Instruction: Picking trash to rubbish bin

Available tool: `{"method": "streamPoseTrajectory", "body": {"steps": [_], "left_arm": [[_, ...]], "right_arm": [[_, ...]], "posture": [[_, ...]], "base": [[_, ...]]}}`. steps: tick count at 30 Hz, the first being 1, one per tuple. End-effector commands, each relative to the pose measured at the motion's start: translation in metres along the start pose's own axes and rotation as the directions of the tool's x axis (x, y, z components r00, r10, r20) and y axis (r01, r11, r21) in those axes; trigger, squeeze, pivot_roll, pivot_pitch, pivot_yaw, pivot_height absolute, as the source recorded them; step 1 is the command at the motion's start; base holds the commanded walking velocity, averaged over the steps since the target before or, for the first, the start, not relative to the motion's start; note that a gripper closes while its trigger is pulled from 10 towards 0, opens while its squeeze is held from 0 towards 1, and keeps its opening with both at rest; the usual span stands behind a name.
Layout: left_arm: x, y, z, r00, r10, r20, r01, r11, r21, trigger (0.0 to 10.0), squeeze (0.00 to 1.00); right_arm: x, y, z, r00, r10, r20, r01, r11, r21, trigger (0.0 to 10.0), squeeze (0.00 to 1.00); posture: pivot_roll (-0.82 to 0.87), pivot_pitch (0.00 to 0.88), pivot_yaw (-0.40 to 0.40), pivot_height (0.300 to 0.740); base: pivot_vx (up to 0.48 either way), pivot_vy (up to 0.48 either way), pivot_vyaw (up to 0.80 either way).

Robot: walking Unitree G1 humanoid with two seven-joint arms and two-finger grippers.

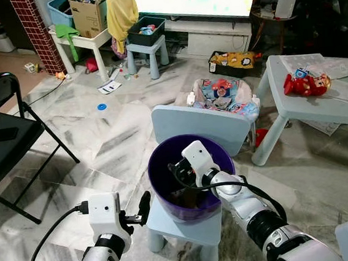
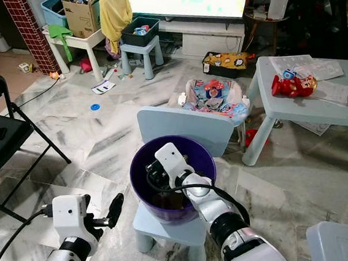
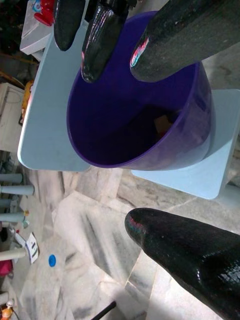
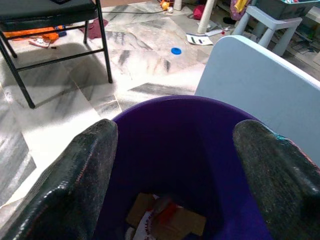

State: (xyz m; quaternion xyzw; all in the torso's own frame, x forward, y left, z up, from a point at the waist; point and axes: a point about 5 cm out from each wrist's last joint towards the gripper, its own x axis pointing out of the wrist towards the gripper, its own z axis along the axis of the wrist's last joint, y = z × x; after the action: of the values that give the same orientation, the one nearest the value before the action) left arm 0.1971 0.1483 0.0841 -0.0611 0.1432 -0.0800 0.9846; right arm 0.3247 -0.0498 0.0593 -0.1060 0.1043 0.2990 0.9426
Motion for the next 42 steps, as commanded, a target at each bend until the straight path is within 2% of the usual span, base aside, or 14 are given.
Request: {"method": "streamPoseTrajectory", "body": {"steps": [1,4,5,6,17,18,24,31,32,33,36,38,40,42], "left_arm": [[0.002,0.000,-0.001,1.000,0.002,-0.013,-0.002,1.000,0.012,10.0,0.04],[0.004,-0.001,0.005,1.000,0.006,0.018,-0.007,1.000,0.030,10.0,0.02],[0.005,-0.001,0.007,1.000,0.008,0.029,-0.009,0.999,0.039,10.0,0.00],[0.006,0.000,0.012,0.998,0.021,0.057,-0.025,0.998,0.060,10.0,0.00],[0.024,0.002,0.044,0.978,0.035,0.208,-0.068,0.986,0.153,10.0,0.00],[0.026,0.001,0.047,0.976,0.027,0.218,-0.062,0.986,0.156,10.0,0.00],[0.034,0.002,0.059,0.965,0.029,0.260,-0.074,0.983,0.167,10.0,0.00],[0.038,0.000,0.061,0.965,0.031,0.261,-0.064,0.991,0.119,10.0,0.00],[0.039,0.000,0.061,0.966,0.034,0.258,-0.062,0.993,0.104,10.0,0.00],[0.039,0.000,0.061,0.966,0.037,0.254,-0.062,0.994,0.093,10.0,0.00],[0.041,0.002,0.060,0.970,0.046,0.240,-0.061,0.997,0.054,10.0,0.00],[0.041,0.002,0.060,0.970,0.049,0.238,-0.063,0.997,0.051,10.0,0.00],[0.041,0.003,0.060,0.971,0.046,0.235,-0.058,0.997,0.044,10.0,0.00],[0.042,0.003,0.060,0.971,0.047,0.236,-0.058,0.998,0.039,10.0,0.00]], "right_arm": [[-0.001,-0.006,0.001,0.999,-0.030,0.015,0.029,0.999,0.030,10.0,1.00],[-0.003,-0.018,0.014,0.991,-0.089,0.098,0.084,0.995,0.053,10.0,0.93],[-0.005,-0.021,0.018,0.987,-0.104,0.123,0.098,0.993,0.059,10.0,0.19],[-0.008,-0.028,0.026,0.977,-0.132,0.169,0.122,0.990,0.070,10.0,0.00],[-0.059,-0.087,0.066,0.870,-0.333,0.364,0.345,0.938,0.033,10.0,0.00],[-0.066,-0.093,0.068,0.858,-0.353,0.374,0.368,0.929,0.034,10.0,1.00],[-0.103,-0.115,0.076,0.812,-0.445,0.379,0.471,0.882,0.026,10.0,1.00],[-0.125,-0.115,0.069,0.812,-0.468,0.349,0.487,0.873,0.035,10.0,1.00],[-0.125,-0.114,0.068,0.815,-0.470,0.339,0.486,0.873,0.040,10.0,0.94],[-0.126,-0.114,0.067,0.817,-0.476,0.324,0.487,0.872,0.052,10.0,0.76],[-0.128,-0.112,0.065,0.824,-0.484,0.295,0.485,0.871,0.076,10.0,0.55],[-0.129,-0.112,0.066,0.825,-0.483,0.294,0.484,0.872,0.075,10.0,0.55],[-0.128,-0.111,0.067,0.828,-0.481,0.288,0.480,0.874,0.080,10.0,0.00],[-0.128,-0.110,0.067,0.829,-0.480,0.288,0.479,0.874,0.080,10.0,0.00]], "posture": [[0.21,0.051,-0.049,0.740],[0.20,0.047,-0.048,0.740],[0.20,0.042,-0.048,0.740],[0.20,0.041,-0.049,0.740],[0.14,0.010,-0.031,0.740],[0.14,0.004,-0.026,0.740],[0.11,0.000,-0.012,0.740],[0.09,0.000,-0.003,0.740],[0.09,0.000,-0.003,0.740],[0.09,0.000,-0.003,0.740],[0.08,0.000,0.000,0.740],[0.08,0.000,0.001,0.740],[0.08,0.000,0.001,0.740],[0.08,0.000,0.001,0.740]], "base": [[0.000,0.000,0.00],[0.000,0.000,0.00],[0.000,0.000,0.00],[0.000,0.000,0.00],[0.000,0.000,0.00],[0.000,0.000,0.00],[0.000,0.000,0.00],[0.000,0.000,0.00],[0.000,0.000,0.00],[0.000,0.000,0.00],[0.000,0.000,-0.27],[0.000,0.000,-0.80],[0.000,0.000,-0.80],[0.000,0.000,-0.79]]}}
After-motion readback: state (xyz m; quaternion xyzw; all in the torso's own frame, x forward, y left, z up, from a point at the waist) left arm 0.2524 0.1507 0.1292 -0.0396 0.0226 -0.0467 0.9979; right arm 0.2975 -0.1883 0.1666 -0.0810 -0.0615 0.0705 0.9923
